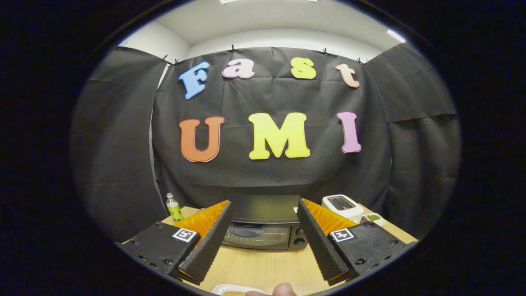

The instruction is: Open the toaster oven, put the food inside, and close the toaster oven door.

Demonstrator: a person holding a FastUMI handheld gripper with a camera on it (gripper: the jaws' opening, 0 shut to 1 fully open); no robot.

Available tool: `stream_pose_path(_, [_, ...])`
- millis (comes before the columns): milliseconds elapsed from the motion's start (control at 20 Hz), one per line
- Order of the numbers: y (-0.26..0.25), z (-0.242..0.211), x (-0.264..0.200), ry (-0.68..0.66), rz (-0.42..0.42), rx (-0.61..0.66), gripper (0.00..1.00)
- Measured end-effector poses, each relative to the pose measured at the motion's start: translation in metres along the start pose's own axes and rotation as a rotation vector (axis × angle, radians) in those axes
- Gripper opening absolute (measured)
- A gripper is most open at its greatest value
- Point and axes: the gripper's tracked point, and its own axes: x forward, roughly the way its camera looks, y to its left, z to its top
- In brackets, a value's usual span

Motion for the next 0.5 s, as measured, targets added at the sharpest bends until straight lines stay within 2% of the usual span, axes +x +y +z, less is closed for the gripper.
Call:
stream_pose_path(150, [0.021,-0.023,0.044,0.046,0.036,0.030,1.00])
stream_pose_path(500, [0.037,-0.085,0.136,0.087,-0.002,0.004,1.00])
